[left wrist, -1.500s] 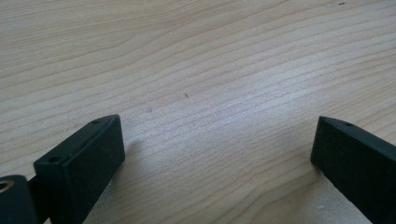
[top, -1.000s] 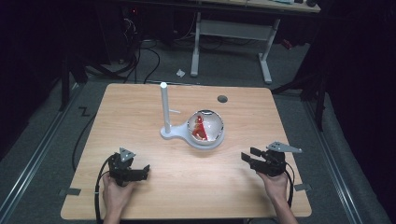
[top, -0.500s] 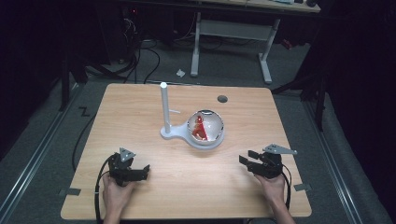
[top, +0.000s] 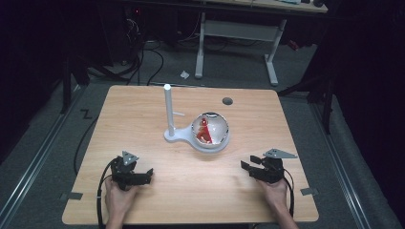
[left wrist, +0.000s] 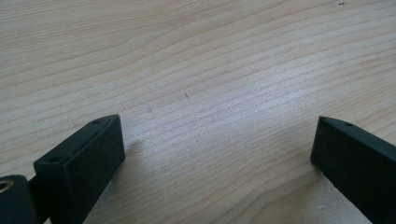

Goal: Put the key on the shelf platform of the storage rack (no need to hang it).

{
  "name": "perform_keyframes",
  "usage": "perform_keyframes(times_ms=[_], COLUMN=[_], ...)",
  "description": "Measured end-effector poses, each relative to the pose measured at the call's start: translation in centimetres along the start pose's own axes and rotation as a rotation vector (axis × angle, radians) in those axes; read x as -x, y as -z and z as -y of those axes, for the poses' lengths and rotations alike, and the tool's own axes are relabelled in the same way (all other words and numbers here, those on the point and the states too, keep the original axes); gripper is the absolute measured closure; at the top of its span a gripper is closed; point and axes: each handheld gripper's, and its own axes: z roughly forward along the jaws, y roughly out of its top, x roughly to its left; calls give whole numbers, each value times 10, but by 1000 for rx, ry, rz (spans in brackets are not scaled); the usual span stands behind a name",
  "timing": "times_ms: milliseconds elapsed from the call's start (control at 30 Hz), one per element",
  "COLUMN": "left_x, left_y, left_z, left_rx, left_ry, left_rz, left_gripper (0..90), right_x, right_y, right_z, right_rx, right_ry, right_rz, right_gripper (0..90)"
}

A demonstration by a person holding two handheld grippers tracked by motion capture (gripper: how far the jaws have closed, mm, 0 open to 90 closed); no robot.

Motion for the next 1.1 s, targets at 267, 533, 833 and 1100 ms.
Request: perform_keyframes(times_ms=[267, 533, 833, 1100], left_x=[0, 0, 0, 0], left_y=[0, 0, 0, 0], left_z=[0, 0, 0, 0], left_rx=[0, 0, 0, 0], left_ry=[0, 0, 0, 0], left_rz=[0, 0, 0, 0], left_gripper=[30, 31, 31, 30], right_x=[-2, -7, -10, -13], right_y=[-6, -17, -25, -29], right_z=[2, 5, 7, 8], right_rx=[-12, -47, -61, -73], right_ry=[14, 70, 90, 110], right_rz=[8, 62, 75, 90], right_gripper=[449, 443, 441, 438])
